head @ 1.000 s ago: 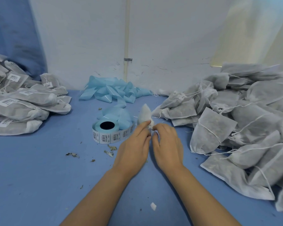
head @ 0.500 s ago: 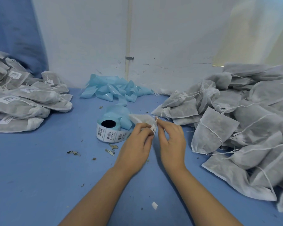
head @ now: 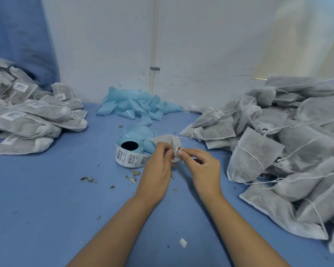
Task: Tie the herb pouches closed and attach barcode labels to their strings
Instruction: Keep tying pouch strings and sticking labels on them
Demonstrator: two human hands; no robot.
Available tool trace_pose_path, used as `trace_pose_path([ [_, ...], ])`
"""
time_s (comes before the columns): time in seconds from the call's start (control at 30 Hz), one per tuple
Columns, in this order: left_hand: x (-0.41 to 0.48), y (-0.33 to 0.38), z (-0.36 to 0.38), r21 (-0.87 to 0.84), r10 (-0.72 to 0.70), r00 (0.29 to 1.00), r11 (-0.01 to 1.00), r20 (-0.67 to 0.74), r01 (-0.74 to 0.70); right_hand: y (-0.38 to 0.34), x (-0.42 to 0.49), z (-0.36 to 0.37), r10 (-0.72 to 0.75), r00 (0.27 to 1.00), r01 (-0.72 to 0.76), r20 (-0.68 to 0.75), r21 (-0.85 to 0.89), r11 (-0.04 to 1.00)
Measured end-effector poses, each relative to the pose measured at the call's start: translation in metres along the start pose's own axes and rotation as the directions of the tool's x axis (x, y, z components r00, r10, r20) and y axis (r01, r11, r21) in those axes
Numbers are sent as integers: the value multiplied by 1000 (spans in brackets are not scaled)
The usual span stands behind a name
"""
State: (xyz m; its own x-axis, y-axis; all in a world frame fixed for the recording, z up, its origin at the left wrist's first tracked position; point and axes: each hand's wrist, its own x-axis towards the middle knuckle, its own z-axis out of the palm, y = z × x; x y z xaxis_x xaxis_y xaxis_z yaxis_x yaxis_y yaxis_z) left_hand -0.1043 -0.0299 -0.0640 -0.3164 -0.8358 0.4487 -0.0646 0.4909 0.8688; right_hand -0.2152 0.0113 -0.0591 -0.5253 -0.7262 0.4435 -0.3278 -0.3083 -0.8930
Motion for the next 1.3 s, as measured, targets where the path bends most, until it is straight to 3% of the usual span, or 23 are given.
trace_pose_path([
  [0.33, -1, -5, -1, 272, -10, 999, 962, -45, 22, 2, -2, 0, -272, 959, 282, 82, -388, 877],
  [0.47, -3, -4, 1, 222, 127, 988, 969, -90, -105, 2, -4, 5, -305, 946, 320, 108, -465, 825],
  [0.63, -5, 7, 4, 9, 96, 995, 995, -3, -96, -2, -6, 7, -66, 997, 73, 46, -187, 980],
  [0.73, -3, 8, 4, -67, 57, 998, 996, -2, -57, -6, -3, 4, 121, 991, -124, 55, 52, 991],
  [0.87, 0, 3, 3, -98, 0, 1000, 995, -26, -2, -7, -1, 3, 281, 944, -314, 172, 213, 925],
  [1.0, 1, 2, 0, -6, 51, 998, 999, -37, -51, -9, 0, 4, 323, 909, -399, 265, 321, 859],
  [1.17, 2, 3, 0, -25, 46, 999, 999, -22, -47, -9, 0, 8, 397, 856, -517, 331, 590, 621],
  [1.3, 4, 2, -1, -21, -1, 999, 1000, -54, 0, -7, 3, 5, 447, 815, -569, 369, 658, 493],
])
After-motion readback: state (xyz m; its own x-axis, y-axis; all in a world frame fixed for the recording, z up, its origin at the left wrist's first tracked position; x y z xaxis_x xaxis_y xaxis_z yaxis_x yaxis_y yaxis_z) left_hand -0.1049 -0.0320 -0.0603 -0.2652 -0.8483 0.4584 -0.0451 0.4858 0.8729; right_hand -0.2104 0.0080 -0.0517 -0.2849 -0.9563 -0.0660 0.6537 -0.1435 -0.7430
